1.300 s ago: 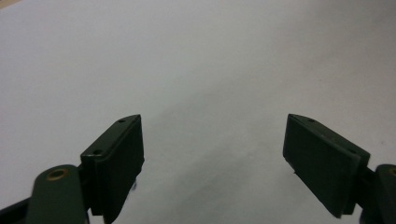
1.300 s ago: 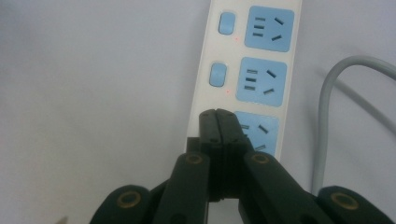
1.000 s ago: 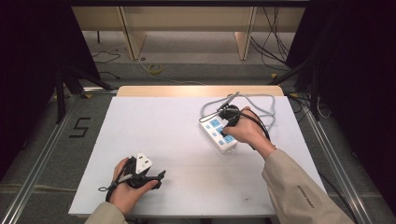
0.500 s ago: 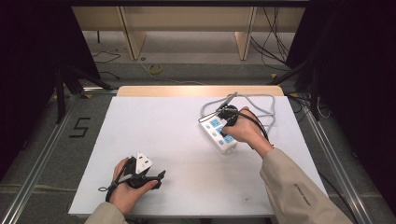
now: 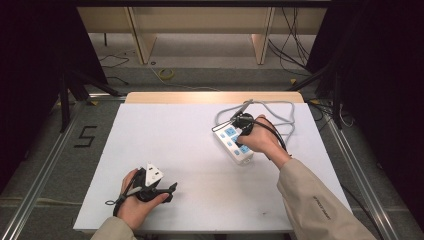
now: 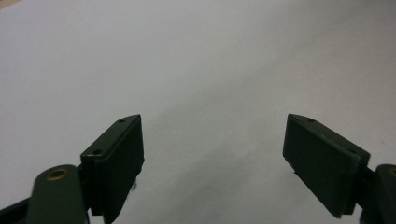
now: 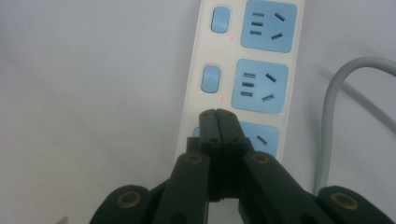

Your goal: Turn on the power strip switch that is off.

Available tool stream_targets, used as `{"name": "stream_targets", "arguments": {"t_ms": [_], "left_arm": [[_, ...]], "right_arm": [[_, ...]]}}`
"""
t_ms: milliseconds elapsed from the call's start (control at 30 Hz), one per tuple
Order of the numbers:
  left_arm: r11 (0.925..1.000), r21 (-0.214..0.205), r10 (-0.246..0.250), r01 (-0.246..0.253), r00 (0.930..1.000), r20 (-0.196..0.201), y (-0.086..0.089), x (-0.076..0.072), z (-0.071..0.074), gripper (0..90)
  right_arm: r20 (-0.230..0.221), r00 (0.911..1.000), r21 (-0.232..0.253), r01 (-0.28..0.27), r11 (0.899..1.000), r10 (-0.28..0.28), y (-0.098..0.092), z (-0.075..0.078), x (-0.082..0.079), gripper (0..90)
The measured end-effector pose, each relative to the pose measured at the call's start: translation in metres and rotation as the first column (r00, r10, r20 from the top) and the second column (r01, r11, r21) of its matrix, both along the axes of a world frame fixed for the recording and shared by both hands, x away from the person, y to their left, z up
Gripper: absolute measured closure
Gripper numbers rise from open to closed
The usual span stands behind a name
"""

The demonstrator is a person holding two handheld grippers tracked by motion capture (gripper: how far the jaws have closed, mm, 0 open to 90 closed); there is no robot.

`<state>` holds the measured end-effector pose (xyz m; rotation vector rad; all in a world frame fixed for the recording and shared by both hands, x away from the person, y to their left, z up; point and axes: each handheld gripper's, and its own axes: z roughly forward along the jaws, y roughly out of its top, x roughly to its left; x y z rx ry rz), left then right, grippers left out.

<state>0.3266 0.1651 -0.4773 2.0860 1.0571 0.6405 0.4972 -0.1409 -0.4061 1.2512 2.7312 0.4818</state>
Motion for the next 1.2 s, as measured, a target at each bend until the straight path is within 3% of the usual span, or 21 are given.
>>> {"name": "stream_targets", "arguments": {"t_ms": [1200], "left_arm": [[1.0000, 0.001, -0.001, 0.001, 1.0000, 0.001, 0.000, 0.000, 0.000, 20.2]], "right_arm": [[-0.042, 0.9991, -0.024, -0.002, 1.000, 0.001, 0.008, -0.015, 0.004, 90.0]]}}
